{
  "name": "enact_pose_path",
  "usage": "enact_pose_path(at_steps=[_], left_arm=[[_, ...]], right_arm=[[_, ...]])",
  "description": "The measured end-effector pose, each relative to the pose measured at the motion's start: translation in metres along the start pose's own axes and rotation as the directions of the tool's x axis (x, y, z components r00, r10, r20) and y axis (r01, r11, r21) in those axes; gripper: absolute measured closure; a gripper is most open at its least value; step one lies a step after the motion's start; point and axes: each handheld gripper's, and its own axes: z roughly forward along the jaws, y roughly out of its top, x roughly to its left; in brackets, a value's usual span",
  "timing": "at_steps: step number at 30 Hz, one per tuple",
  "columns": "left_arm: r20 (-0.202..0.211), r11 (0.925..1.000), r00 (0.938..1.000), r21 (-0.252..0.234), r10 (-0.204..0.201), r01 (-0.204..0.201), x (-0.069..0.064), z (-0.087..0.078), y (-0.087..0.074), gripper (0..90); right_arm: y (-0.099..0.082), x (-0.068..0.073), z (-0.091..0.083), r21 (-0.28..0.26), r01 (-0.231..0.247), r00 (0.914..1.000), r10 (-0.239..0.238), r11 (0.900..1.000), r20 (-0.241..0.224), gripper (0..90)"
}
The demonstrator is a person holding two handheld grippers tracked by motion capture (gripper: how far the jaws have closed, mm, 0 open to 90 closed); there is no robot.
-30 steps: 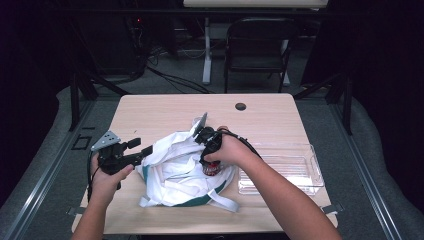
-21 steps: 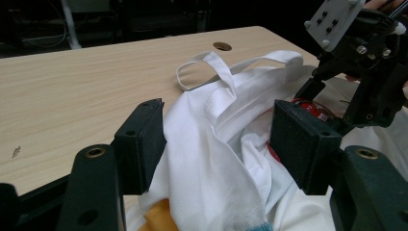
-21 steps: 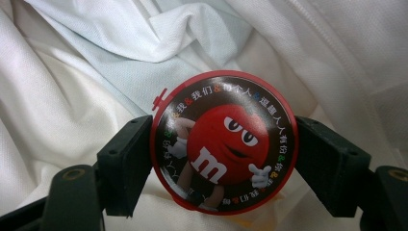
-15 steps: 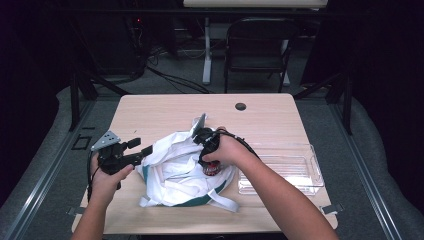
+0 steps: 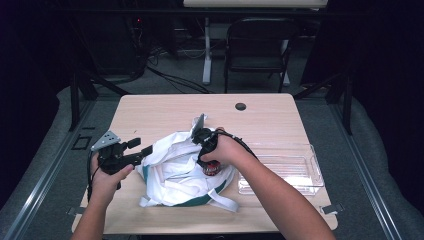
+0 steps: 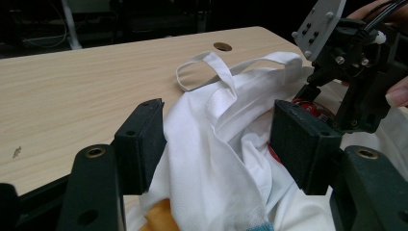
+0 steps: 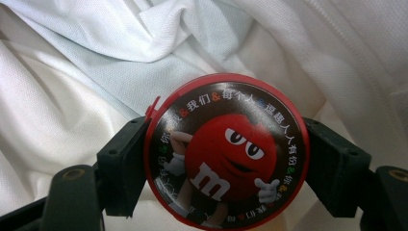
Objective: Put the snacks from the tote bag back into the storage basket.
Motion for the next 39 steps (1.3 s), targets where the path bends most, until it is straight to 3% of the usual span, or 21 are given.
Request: enact_pose_path(at_steps=[16,39], left_arm=[[0.0,1.0,1.0,-0.001,0.0,0.0,0.0001,-0.0001,0.0,37.1],[-0.002,1.0,1.0,-0.001,0.0,0.0,0.0007,-0.0001,0.0,37.1]], right_arm=[[0.0033,0.0023,0.0026,0.031,0.003,0.9998,-0.003,0.9995,0.018,24.6],[0.0014,0.0028,0.0,0.011,-0.009,0.9999,0.009,0.9999,0.013,24.9]])
